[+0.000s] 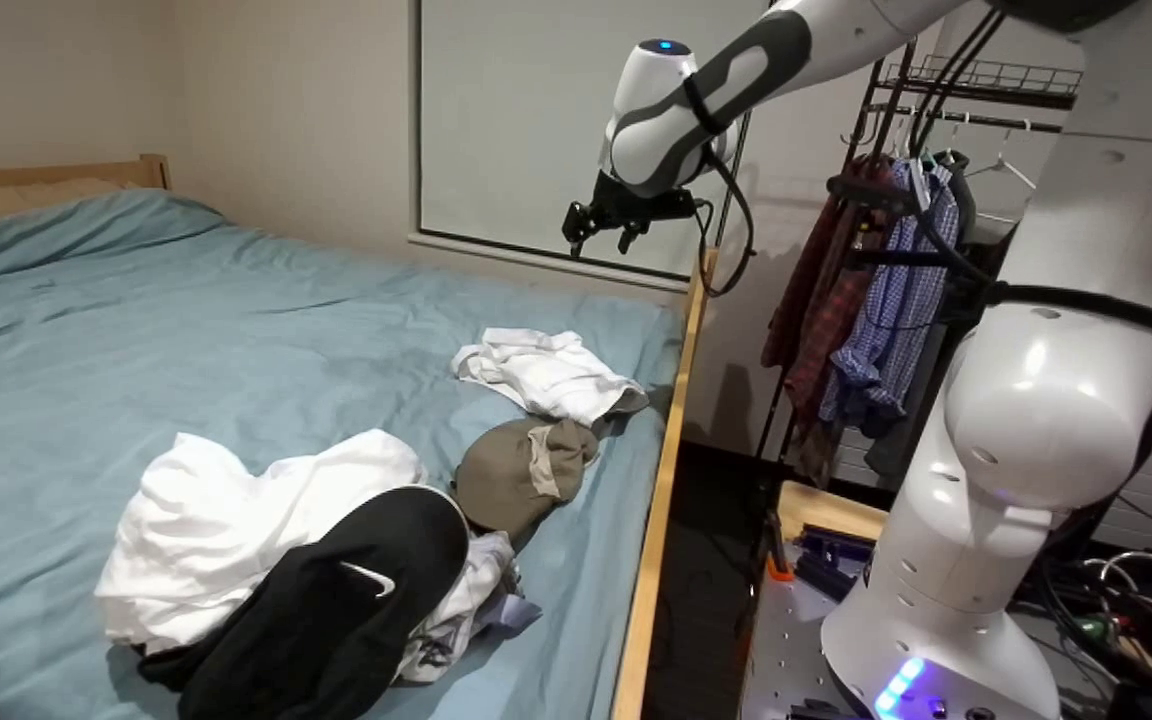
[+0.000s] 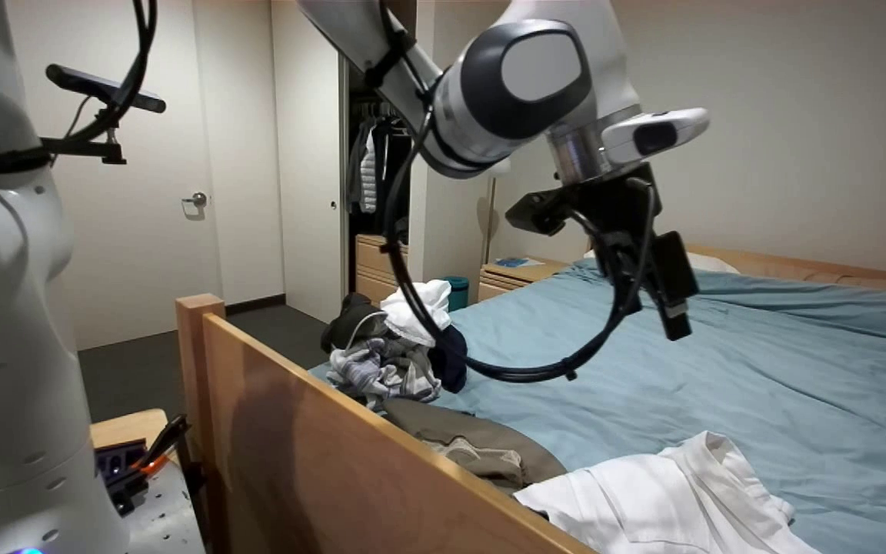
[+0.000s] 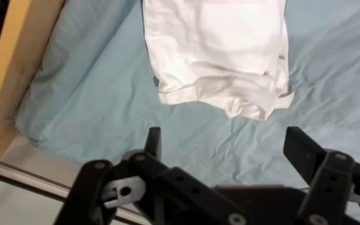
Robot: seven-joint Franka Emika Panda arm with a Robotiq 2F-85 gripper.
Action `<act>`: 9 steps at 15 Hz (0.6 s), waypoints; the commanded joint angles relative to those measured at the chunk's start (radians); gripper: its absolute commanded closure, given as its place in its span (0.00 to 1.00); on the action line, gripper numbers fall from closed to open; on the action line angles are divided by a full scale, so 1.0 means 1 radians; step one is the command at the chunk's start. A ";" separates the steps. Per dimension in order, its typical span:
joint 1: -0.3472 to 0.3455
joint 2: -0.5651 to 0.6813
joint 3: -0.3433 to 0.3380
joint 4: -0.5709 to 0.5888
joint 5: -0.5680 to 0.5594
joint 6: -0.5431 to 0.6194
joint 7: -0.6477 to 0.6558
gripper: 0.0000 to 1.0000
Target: Fold the white pair of shorts
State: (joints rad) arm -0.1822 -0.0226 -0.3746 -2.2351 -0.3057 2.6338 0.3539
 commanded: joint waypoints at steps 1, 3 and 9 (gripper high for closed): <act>-0.048 -0.189 0.055 -0.209 -0.086 0.006 -0.135 0.00; -0.061 -0.119 0.080 -0.151 -0.043 0.002 -0.089 0.00; 0.023 -0.233 0.054 -0.244 0.152 -0.052 -0.417 0.00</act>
State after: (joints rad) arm -0.1712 -0.2021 -0.3500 -2.4397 -0.2698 2.6321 0.1174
